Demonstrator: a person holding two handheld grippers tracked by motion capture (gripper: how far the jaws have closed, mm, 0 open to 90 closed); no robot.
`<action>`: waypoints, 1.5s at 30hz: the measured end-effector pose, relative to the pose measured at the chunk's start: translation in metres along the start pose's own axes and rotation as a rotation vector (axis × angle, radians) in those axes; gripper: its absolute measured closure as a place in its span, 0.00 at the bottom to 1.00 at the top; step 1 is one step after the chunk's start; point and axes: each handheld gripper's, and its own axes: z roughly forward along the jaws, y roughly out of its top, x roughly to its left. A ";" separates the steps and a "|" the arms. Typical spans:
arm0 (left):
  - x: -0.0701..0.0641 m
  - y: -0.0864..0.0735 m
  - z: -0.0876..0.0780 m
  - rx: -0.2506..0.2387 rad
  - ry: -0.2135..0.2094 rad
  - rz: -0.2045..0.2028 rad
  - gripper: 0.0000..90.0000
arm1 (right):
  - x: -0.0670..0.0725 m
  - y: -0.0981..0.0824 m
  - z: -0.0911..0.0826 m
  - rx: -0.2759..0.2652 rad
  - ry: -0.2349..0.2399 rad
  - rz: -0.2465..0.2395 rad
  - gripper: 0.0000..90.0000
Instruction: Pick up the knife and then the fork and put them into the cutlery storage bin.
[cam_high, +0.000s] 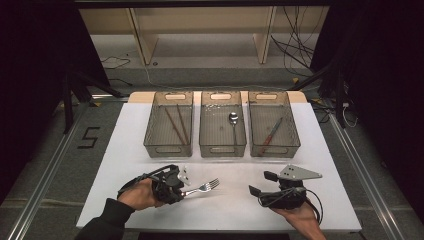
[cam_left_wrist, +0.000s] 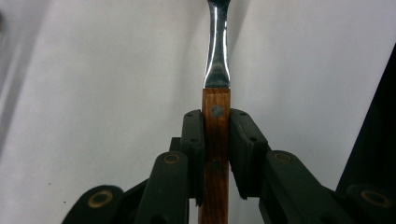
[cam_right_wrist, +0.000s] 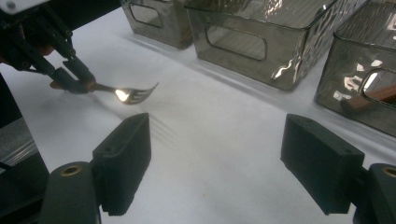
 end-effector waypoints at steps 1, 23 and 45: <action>0.001 0.001 -0.001 -0.020 0.008 -0.029 0.85 | 0.000 0.000 0.000 0.001 0.000 -0.001 0.28; 0.035 0.063 -0.031 -0.282 0.010 -0.218 0.85 | 0.001 0.001 -0.002 -0.041 0.007 -0.006 0.28; 0.066 0.174 -0.019 -0.457 0.011 -0.296 0.85 | 0.001 0.001 -0.005 -0.063 0.014 -0.008 0.28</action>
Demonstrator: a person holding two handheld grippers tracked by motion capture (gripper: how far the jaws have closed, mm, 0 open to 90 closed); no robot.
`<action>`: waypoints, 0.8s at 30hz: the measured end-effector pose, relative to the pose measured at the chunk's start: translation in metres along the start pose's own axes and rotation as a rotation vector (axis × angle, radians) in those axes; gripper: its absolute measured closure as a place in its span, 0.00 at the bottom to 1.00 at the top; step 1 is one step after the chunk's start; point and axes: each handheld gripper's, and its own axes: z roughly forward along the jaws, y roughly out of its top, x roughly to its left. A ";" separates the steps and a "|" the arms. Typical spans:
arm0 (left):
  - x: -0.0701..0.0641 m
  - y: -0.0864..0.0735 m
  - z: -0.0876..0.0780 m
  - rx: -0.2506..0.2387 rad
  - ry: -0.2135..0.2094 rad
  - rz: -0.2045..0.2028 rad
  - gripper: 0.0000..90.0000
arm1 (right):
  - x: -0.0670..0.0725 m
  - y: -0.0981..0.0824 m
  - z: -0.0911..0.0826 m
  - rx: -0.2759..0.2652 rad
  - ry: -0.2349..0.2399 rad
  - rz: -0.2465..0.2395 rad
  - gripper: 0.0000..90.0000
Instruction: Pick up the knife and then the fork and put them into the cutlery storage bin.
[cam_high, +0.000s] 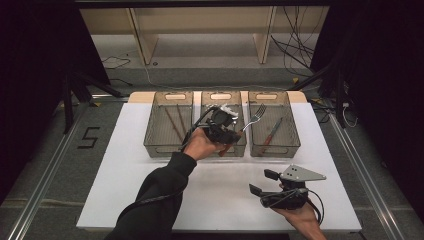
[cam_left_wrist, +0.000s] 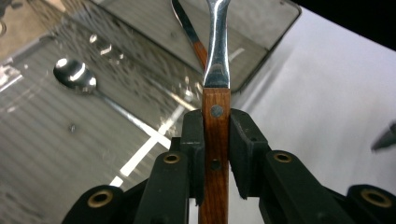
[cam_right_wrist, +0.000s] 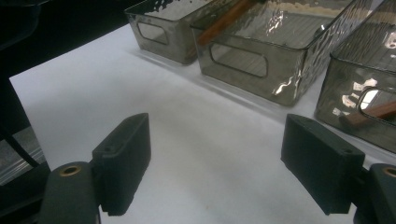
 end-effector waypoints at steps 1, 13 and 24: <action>0.000 0.005 0.003 -0.008 0.003 -0.002 0.85 | 0.000 0.000 0.000 0.000 -0.001 -0.001 0.28; 0.002 0.035 0.023 -0.051 0.017 -0.032 0.85 | -0.001 -0.001 0.000 0.000 0.004 0.002 0.28; 0.003 0.050 0.035 -0.084 0.006 -0.057 0.85 | -0.002 -0.001 0.001 0.004 0.008 0.005 0.28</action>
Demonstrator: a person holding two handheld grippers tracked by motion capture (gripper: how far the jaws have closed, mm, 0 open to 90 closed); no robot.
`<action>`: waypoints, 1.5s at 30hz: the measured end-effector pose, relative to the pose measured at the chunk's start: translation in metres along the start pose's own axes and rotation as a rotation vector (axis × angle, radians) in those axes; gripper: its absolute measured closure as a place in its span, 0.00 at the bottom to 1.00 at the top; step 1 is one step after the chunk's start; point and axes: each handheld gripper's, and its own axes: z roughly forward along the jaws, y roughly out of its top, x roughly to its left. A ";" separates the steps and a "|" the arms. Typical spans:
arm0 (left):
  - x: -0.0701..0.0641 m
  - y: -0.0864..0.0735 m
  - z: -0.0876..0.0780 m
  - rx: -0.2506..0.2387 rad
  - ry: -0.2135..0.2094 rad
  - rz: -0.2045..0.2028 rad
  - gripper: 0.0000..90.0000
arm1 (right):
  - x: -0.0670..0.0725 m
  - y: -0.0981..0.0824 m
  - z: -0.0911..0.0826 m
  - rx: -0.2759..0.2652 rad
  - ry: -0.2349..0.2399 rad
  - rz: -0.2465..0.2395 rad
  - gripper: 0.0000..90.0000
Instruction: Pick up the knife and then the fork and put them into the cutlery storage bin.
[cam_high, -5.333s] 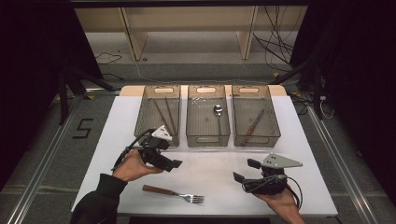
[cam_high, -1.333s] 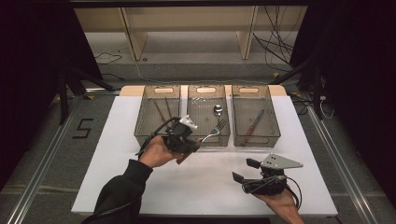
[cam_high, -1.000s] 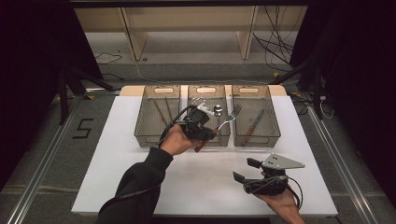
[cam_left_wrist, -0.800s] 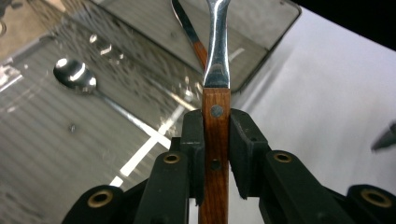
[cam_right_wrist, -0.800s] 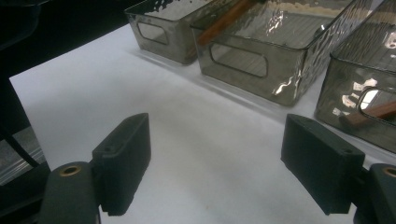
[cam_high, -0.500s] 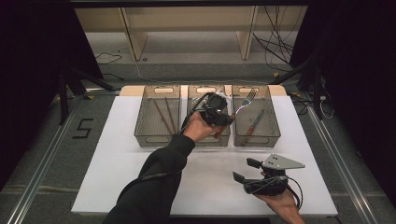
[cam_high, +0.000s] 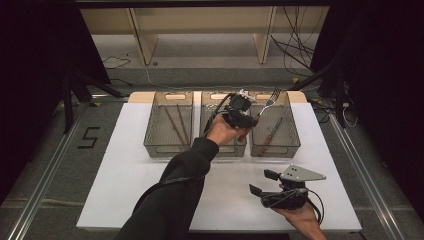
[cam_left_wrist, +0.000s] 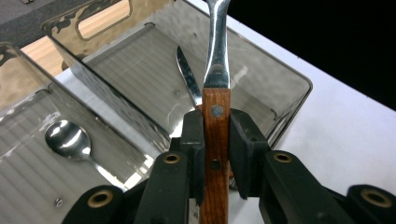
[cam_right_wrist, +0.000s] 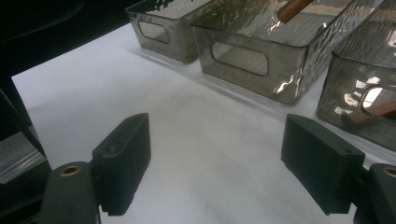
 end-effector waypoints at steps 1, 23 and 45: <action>0.000 0.002 0.001 -0.001 -0.002 -0.003 0.85 | 0.000 0.000 0.000 0.000 0.000 0.000 0.28; -0.009 0.024 0.040 0.000 -0.019 -0.036 0.85 | 0.001 0.001 0.001 -0.001 0.015 -0.010 0.28; -0.012 0.018 0.061 0.033 -0.029 -0.060 0.85 | 0.002 0.001 0.000 0.000 0.020 -0.012 0.28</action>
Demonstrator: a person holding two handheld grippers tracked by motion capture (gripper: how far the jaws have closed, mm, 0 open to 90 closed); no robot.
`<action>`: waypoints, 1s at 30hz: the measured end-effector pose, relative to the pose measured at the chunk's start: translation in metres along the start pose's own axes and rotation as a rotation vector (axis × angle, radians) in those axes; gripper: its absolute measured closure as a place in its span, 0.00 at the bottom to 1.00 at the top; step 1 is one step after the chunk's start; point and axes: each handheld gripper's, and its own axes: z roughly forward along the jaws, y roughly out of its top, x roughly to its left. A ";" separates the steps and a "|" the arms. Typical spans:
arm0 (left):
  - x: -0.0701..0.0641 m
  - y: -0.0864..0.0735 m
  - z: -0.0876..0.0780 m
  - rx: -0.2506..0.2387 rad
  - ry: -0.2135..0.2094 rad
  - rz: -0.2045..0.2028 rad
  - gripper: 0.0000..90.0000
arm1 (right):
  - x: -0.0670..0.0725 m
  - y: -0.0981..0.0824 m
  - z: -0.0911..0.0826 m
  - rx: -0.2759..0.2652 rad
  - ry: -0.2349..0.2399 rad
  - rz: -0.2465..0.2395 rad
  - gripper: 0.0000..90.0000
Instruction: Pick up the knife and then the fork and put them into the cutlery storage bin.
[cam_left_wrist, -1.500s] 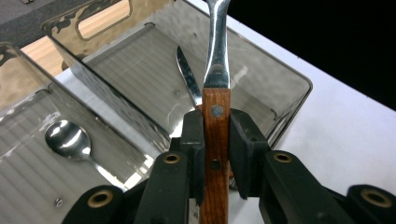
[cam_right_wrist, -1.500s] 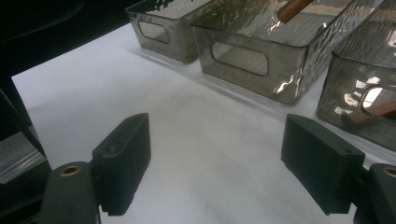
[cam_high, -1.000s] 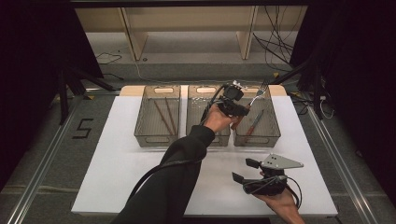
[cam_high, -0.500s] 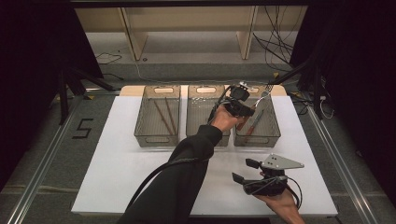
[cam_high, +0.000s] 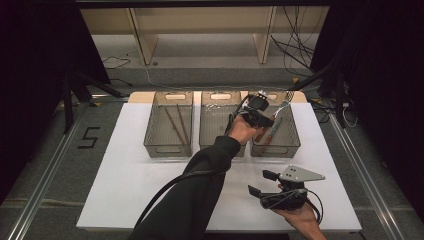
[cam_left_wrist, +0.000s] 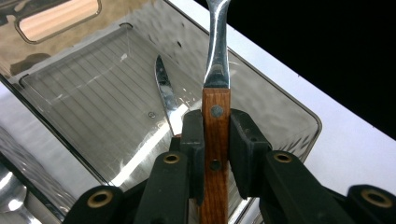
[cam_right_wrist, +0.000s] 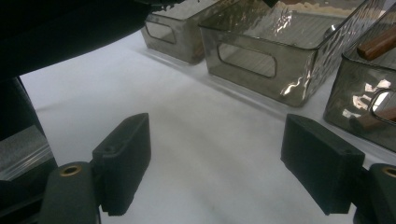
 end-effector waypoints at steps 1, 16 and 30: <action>0.000 0.000 0.000 0.001 0.000 -0.002 0.85 | 0.000 0.000 0.000 0.000 0.001 0.000 0.28; 0.002 0.002 -0.009 0.046 0.011 -0.054 0.49 | 0.000 0.000 0.001 0.001 0.002 0.001 0.28; 0.015 -0.020 -0.067 -0.030 -0.015 -0.041 0.30 | 0.000 0.000 0.002 0.004 -0.006 0.004 0.28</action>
